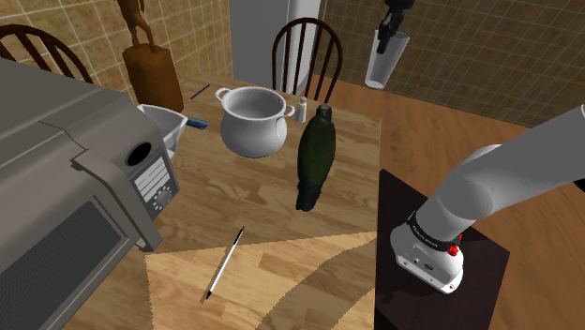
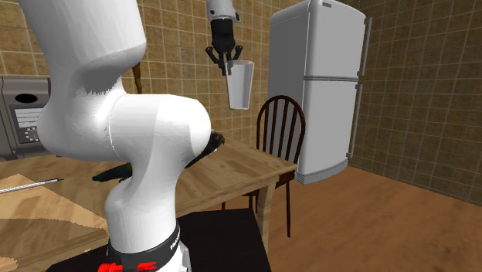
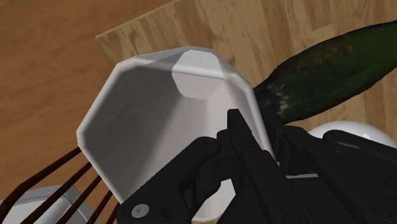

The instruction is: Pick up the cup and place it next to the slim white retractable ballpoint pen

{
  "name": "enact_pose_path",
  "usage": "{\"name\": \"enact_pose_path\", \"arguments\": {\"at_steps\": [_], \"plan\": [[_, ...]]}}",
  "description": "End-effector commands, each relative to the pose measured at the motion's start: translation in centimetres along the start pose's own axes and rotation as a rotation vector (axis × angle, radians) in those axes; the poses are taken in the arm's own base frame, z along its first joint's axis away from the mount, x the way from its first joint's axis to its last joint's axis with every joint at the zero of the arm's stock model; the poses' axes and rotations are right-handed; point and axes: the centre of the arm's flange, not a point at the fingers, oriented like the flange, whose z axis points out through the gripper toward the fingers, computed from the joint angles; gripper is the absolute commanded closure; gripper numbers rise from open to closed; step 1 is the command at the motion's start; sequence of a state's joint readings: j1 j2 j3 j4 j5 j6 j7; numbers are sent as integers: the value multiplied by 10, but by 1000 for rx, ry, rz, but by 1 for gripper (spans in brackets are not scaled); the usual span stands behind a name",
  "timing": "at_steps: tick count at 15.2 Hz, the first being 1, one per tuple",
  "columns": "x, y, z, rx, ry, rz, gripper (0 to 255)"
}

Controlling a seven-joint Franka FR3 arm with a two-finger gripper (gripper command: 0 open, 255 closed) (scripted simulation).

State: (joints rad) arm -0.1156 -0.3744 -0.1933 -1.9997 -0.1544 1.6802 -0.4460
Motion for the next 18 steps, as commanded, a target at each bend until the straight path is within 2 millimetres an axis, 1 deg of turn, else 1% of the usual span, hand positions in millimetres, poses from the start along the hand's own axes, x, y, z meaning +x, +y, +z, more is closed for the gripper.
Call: {"name": "enact_pose_path", "arguments": {"at_steps": [1,18], "plan": [[0,1,-10,0,0,0,255],[-36,-220,-32,0,0,0,255]]}}
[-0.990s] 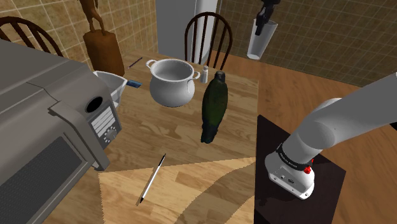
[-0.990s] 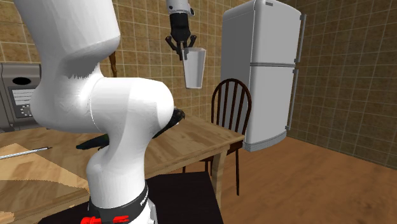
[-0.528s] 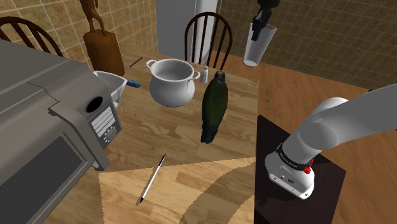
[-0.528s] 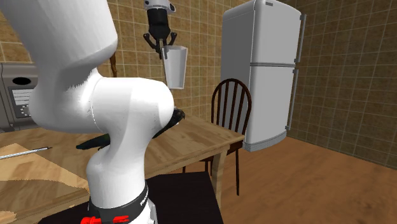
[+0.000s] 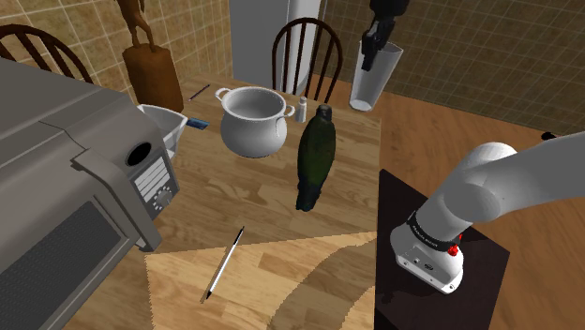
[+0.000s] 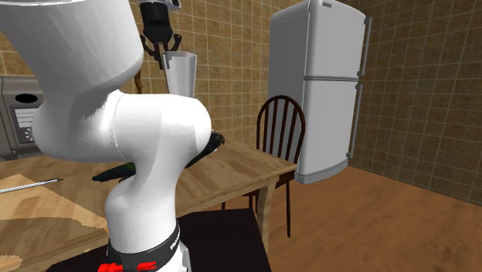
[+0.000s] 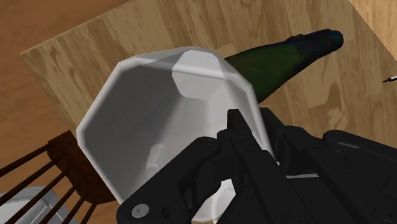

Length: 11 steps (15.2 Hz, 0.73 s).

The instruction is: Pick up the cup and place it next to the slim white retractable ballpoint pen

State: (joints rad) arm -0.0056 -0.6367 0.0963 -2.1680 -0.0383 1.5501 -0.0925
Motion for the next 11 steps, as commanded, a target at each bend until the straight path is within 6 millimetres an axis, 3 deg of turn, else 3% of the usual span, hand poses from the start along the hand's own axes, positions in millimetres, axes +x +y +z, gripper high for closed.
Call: {"name": "enact_pose_path", "arguments": {"at_steps": [1,11], "plan": [[-4,-26,1,0,0,2,255],[-25,-156,-12,0,0,2,255]]}}
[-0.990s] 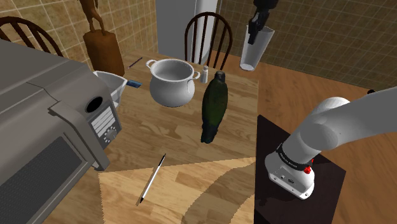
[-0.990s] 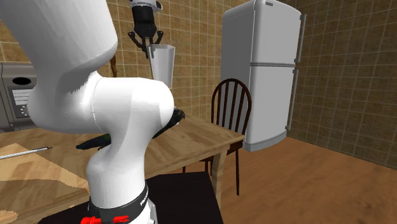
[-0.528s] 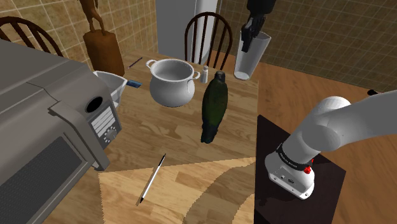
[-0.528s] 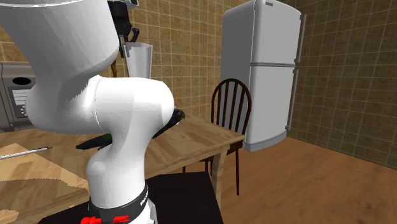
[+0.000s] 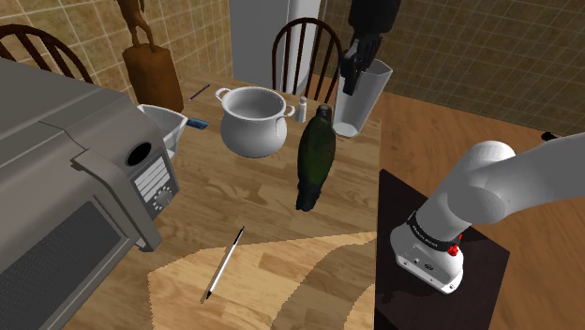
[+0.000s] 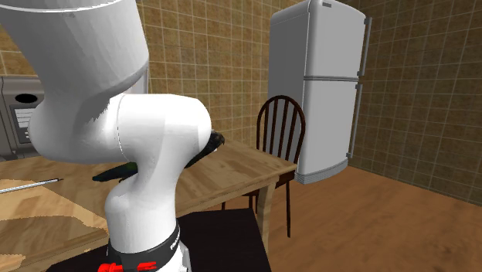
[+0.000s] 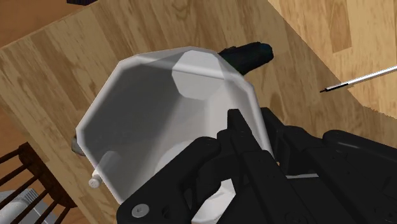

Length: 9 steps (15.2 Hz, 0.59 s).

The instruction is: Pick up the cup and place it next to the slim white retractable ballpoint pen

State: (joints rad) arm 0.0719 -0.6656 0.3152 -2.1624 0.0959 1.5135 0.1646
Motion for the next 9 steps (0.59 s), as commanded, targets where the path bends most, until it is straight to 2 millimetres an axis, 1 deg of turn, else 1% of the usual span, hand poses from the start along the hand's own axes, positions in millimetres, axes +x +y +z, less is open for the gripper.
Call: {"name": "enact_pose_path", "arguments": {"at_steps": [1,9], "plan": [[-6,-28,-5,0,0,1,255],[-23,-132,-16,0,0,1,255]]}}
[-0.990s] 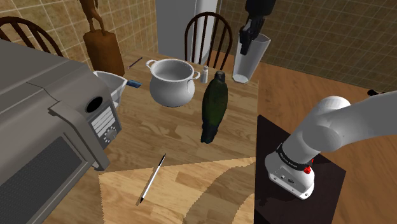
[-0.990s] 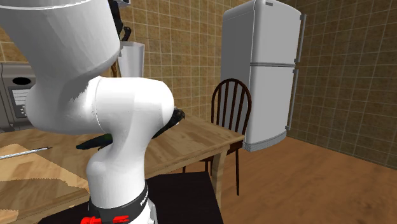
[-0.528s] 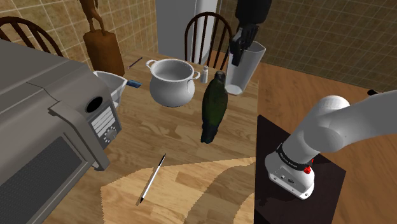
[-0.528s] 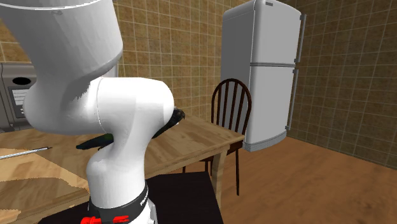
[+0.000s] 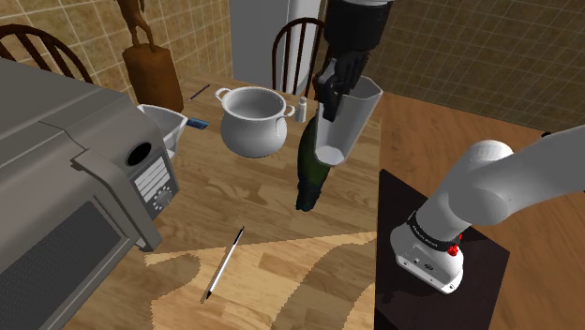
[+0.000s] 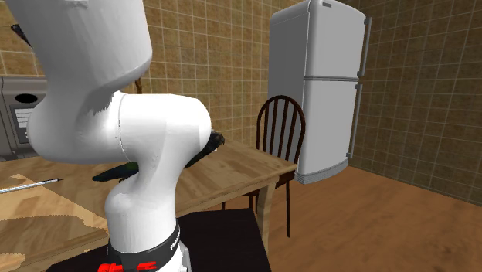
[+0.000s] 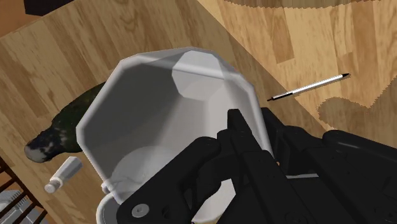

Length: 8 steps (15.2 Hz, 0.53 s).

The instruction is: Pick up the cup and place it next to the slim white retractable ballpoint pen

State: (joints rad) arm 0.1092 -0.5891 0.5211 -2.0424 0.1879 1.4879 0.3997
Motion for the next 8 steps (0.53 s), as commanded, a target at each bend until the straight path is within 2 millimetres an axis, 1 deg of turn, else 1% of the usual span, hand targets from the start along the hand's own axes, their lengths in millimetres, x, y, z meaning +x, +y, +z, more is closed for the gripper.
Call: {"name": "enact_pose_path", "arguments": {"at_steps": [1,8], "plan": [[-4,-25,-2,1,0,1,255],[-19,-116,-11,1,0,1,255]]}}
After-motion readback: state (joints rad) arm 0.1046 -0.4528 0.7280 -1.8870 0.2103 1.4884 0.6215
